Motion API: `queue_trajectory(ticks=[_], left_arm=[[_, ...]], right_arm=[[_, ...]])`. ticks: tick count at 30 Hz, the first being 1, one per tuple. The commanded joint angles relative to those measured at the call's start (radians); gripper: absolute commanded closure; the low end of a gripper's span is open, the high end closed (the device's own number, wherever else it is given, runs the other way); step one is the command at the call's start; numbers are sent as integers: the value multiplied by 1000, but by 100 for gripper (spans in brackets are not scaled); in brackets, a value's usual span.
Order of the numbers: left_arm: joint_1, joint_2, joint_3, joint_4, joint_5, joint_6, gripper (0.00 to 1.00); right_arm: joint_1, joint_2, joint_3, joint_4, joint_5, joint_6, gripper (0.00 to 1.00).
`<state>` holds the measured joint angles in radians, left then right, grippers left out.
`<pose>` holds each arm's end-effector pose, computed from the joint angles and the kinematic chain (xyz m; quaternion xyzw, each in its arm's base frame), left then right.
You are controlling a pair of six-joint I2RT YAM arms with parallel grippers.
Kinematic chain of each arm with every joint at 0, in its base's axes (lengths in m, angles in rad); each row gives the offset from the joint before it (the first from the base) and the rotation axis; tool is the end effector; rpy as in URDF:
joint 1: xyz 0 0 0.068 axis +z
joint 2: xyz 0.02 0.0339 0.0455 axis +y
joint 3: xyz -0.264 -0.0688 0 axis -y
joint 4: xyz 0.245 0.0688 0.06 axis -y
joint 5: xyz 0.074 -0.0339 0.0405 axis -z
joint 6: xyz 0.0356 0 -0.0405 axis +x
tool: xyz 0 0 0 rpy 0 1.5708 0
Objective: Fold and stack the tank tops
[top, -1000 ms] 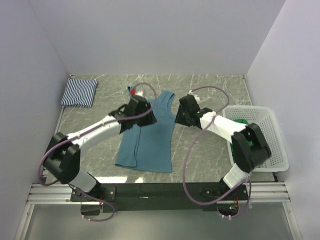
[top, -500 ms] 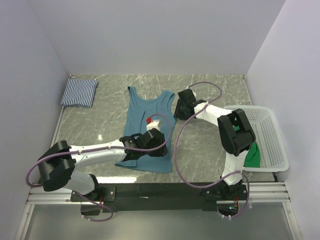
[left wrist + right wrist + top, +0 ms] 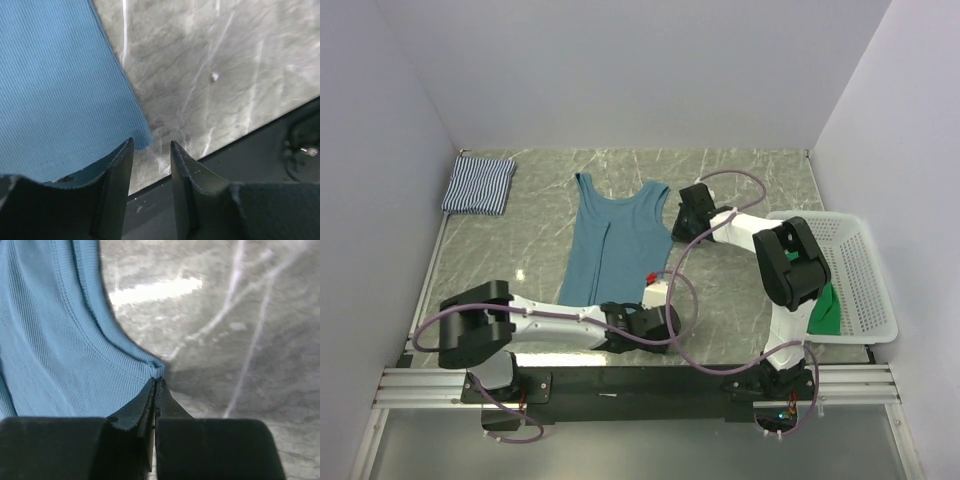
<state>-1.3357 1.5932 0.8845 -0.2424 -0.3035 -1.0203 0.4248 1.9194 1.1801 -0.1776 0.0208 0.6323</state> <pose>0.0834 -0.3026 0.1756 0.1023 0.9370 -0.2233 0.2484 0.3632 0.1635 0.1539 0.1014 0.9415 0.1534 0.2823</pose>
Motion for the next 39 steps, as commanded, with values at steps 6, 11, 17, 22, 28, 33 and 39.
queue_trajectory(ticks=[6,11,17,22,28,33,39], left_arm=[[-91,106,151,-164,-184,-73,59],[-115,177,205,-262,-255,-119,62],[-158,246,277,-379,-318,-168,76],[-186,266,311,-410,-342,-199,87],[-221,162,263,-287,-303,-149,99],[-223,48,162,-179,-266,-165,99],[-218,-24,62,-138,-260,-244,99]], right_arm=[[-40,-103,-149,53,1,23,100],[-43,-123,-175,58,-2,18,100],[-54,-157,-220,72,1,23,100],[-66,-213,-249,64,11,20,100],[-75,-284,-266,18,57,1,100],[-83,-318,-267,-5,50,-9,100],[-72,-326,-223,-19,16,-13,100]])
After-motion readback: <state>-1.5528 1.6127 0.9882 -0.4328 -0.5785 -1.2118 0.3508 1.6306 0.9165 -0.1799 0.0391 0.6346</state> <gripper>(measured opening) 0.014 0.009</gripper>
